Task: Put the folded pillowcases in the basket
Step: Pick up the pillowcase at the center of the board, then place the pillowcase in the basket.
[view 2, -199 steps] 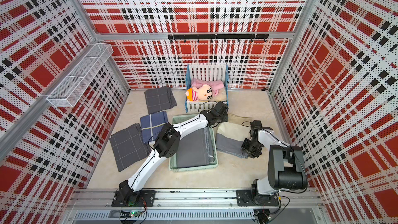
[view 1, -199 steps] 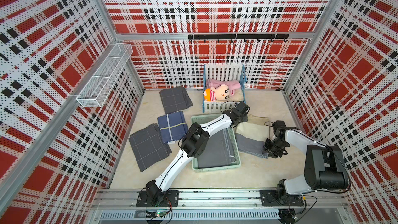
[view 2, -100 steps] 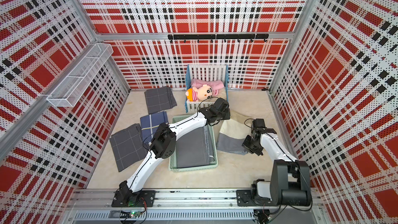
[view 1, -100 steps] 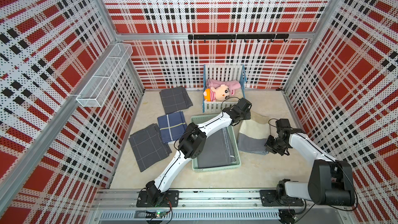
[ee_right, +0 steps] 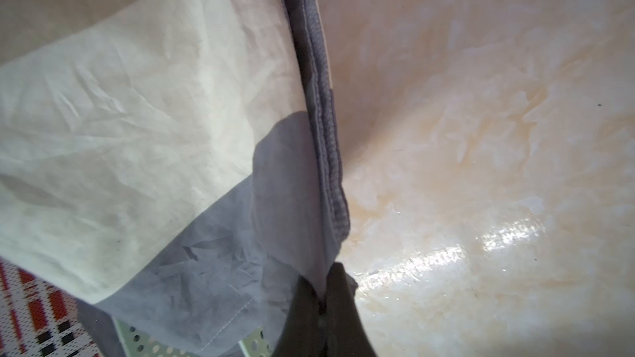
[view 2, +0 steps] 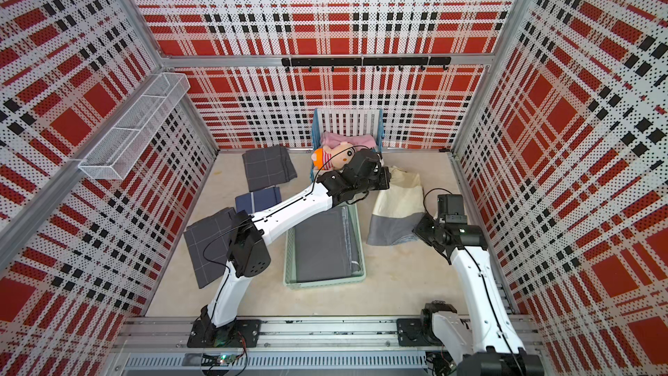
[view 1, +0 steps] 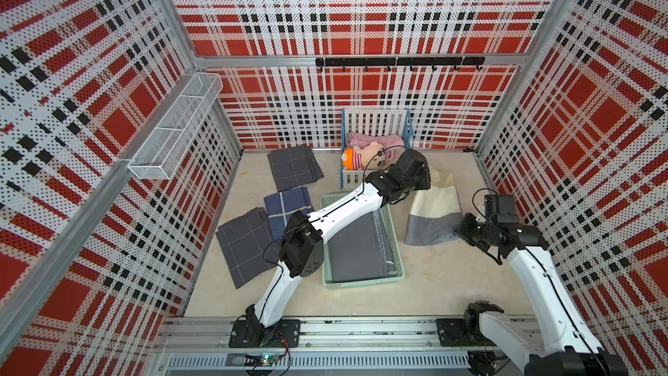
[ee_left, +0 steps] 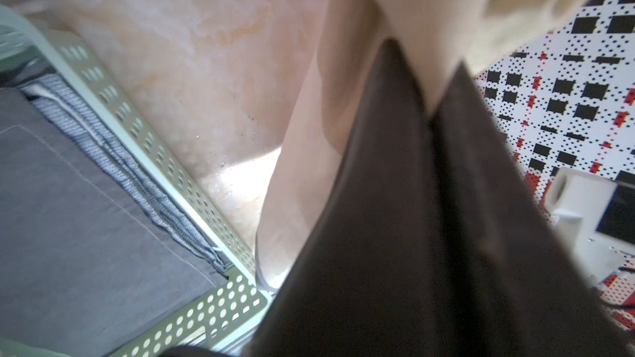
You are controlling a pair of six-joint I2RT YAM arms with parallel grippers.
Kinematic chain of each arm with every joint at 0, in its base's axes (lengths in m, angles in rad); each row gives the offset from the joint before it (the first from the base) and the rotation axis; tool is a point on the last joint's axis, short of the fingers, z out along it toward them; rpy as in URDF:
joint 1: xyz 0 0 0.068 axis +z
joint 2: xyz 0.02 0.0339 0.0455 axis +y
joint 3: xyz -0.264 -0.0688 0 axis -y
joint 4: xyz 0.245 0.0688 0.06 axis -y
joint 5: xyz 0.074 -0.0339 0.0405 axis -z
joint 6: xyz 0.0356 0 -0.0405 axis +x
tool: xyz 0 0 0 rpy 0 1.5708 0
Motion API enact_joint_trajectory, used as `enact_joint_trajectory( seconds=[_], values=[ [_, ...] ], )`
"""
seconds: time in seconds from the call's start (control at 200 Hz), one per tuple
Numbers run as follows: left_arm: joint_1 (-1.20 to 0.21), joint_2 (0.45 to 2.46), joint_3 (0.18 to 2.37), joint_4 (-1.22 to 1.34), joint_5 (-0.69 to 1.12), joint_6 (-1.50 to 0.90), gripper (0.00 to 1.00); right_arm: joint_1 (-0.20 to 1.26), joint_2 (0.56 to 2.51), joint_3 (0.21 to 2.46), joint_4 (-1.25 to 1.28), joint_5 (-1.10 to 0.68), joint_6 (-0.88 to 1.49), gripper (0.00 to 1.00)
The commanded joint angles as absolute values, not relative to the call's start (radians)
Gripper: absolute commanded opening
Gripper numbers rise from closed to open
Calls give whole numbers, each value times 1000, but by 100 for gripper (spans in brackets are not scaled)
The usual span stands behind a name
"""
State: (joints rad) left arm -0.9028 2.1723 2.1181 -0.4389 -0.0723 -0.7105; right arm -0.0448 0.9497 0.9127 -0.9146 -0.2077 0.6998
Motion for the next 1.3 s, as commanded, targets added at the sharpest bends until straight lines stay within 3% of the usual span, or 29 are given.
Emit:
enact_joint_trajectory(
  seconds=[0.0, 0.24, 0.486, 0.661, 0.932, 1.298],
  values=[
    [-904, 2047, 2012, -498, -162, -755, 0, -21, 921, 930, -911, -305, 726, 0],
    [-819, 1835, 1705, -498, -246, -757, 0, 187, 904, 880, -800, -375, 836, 0],
    [-721, 1699, 1482, -498, -288, -742, 0, 508, 1005, 856, -645, -263, 950, 0],
    [-669, 1630, 1339, -491, -311, -759, 0, 661, 1119, 832, -537, -220, 995, 0],
    [-645, 1608, 1194, -459, -382, -794, 0, 693, 1256, 844, -492, -210, 948, 0],
    [-613, 1643, 1180, -464, -352, -789, 0, 707, 1298, 834, -512, -275, 915, 0]
  ],
)
